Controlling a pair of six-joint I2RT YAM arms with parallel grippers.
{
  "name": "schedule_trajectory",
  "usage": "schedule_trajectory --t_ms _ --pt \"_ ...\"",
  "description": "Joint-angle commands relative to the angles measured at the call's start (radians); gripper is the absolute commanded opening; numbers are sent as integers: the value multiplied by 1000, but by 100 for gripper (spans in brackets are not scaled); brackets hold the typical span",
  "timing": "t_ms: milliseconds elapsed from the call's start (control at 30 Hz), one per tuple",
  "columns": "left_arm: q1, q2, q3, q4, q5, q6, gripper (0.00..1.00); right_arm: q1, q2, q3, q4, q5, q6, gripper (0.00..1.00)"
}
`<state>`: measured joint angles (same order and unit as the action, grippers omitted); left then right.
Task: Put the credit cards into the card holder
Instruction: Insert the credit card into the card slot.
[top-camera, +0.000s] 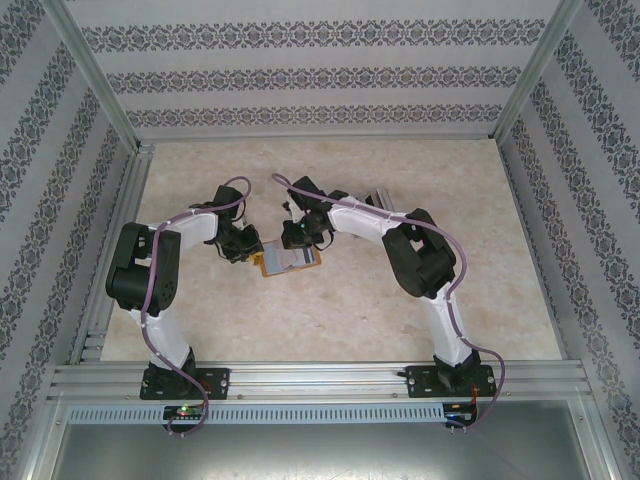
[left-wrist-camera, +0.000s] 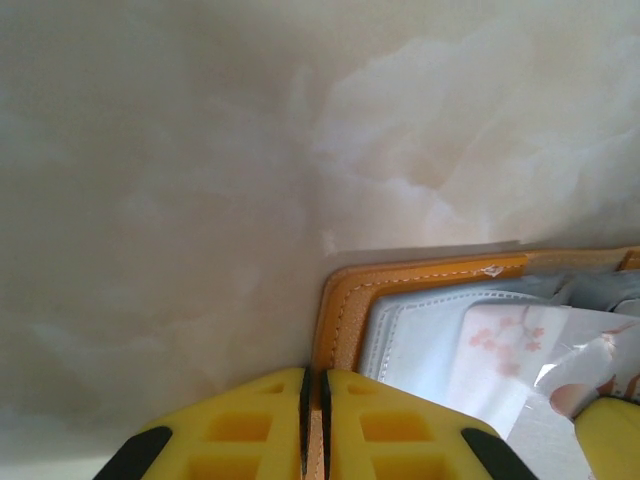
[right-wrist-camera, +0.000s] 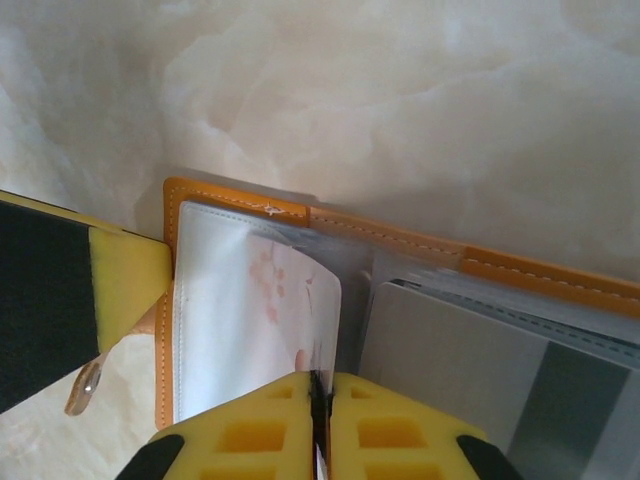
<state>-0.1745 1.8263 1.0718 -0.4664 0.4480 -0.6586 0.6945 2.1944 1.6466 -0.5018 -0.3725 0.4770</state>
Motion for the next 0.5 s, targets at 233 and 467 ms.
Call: schedule_trajectory --t_ms 233,467 --pt "6 11 -10 35 7 -7 15 13 -50 24 -132 171 -95 28" --pt "5 7 -13 35 6 -8 14 -15 -83 37 -154 126 -116 32"
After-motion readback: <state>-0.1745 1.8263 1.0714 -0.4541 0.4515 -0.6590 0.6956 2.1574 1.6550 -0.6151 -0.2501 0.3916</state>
